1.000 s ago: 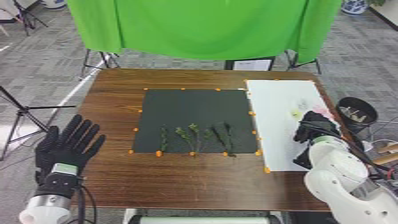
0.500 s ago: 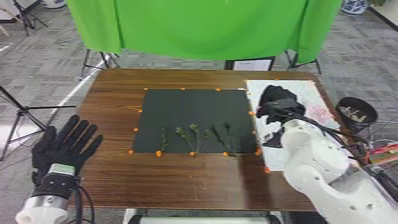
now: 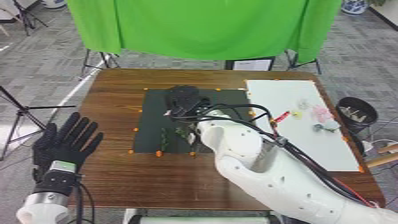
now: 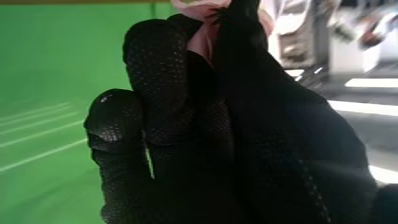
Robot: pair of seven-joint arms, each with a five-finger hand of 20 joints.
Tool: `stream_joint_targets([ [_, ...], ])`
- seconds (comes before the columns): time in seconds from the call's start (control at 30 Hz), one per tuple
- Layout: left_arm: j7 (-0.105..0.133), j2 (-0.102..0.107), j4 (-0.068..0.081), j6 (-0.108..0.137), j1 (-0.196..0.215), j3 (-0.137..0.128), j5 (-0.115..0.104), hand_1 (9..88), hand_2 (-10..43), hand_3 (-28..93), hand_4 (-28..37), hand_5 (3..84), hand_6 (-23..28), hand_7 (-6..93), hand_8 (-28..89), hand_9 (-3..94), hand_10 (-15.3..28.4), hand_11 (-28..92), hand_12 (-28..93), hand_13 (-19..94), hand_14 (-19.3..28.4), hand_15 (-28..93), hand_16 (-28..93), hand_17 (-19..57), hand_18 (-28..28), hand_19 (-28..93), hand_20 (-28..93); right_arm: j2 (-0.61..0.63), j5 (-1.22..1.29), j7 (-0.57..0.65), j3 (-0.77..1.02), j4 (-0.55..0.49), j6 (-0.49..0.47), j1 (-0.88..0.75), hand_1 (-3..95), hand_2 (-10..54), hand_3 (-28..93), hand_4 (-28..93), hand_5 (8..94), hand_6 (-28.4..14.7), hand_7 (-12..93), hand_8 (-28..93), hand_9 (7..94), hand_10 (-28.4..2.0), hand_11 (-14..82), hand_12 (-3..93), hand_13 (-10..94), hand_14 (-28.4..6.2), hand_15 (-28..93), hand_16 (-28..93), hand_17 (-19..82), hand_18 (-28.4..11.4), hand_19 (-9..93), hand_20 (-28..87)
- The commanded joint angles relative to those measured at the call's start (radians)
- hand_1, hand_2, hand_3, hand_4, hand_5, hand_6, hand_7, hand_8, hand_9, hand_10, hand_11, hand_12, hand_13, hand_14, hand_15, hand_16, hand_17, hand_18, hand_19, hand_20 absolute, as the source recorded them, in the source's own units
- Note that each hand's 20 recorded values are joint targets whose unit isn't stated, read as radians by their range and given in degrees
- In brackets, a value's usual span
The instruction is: Arrange flowers
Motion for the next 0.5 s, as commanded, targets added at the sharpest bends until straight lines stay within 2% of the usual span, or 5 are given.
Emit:
stream_joint_targets([
  [0.03, -0.022, 0.001, 0.005, 0.013, -0.013, 0.014, 0.006, 27.5, 12.4, 73, -28.3, 43.3, 8.8, 12.4, -8, 36.2, 15.2, 20, 12, 26, 15.6, 36, -6, -7.0, 14.7, 35, 11, -0.103, -0.001, -0.001, -0.040, 0.098, -0.119, 0.017, 57.8, -6.0, 71, -28, 74.8, -0.9, 20, 0, 82.4, -8.8, 6.5, 33.0, 76, -8.7, 52, 32, 42, -21.4, 89, 37],
  [0.13, -0.031, -0.003, 0.011, 0.011, -0.026, 0.021, 0.009, 27.5, 12.4, 73, -28.3, 43.4, 8.8, 12.3, -8, 36.2, 15.2, 20, 12, 26, 15.7, 36, -6, -6.9, 14.7, 35, 11, -0.120, -0.005, 0.012, -0.038, 0.117, -0.126, 0.005, 56.4, -6.3, 71, -28, 73.0, -1.2, 20, 0, 80.0, -9.5, 7.7, 31.7, 75, -8.7, 52, 31, 42, -21.5, 89, 37],
  [0.27, -0.046, -0.006, 0.009, 0.017, -0.029, 0.020, 0.010, 27.5, 12.4, 73, -28.3, 43.4, 8.8, 12.2, -8, 36.3, 15.2, 20, 12, 26, 15.7, 36, -6, -6.9, 14.7, 35, 11, -0.140, -0.010, 0.012, -0.032, 0.137, -0.137, -0.015, 55.8, -7.3, 72, -28, 71.7, -1.5, 21, -1, 77.9, -10.3, 9.1, 29.7, 75, -8.3, 52, 33, 42, -21.5, 89, 37],
  [0.4, -0.065, -0.020, 0.017, 0.020, -0.042, 0.027, 0.016, 27.7, 12.5, 73, -28.3, 43.4, 8.8, 12.2, -8, 36.2, 15.2, 20, 12, 26, 15.6, 36, -6, -6.9, 14.7, 35, 11, -0.157, 0.052, 0.028, -0.034, 0.163, -0.116, -0.019, 56.1, -7.3, 71, -28, 71.0, -1.6, 21, -1, 77.4, -10.4, 9.5, 29.1, 74, -8.2, 51, 34, 42, -21.5, 89, 37],
  [0.5, -0.071, -0.020, 0.015, 0.020, -0.042, 0.032, 0.015, 27.7, 12.9, 73, -28.3, 43.4, 8.8, 12.3, -8, 36.2, 15.3, 20, 12, 26, 15.7, 36, -6, -6.9, 14.7, 35, 11, -0.172, 0.047, 0.028, -0.036, 0.181, -0.109, -0.015, 56.3, -7.1, 71, -28, 70.6, -1.8, 21, -1, 77.3, -10.5, 9.6, 29.0, 74, -8.2, 51, 34, 42, -21.4, 89, 37],
])
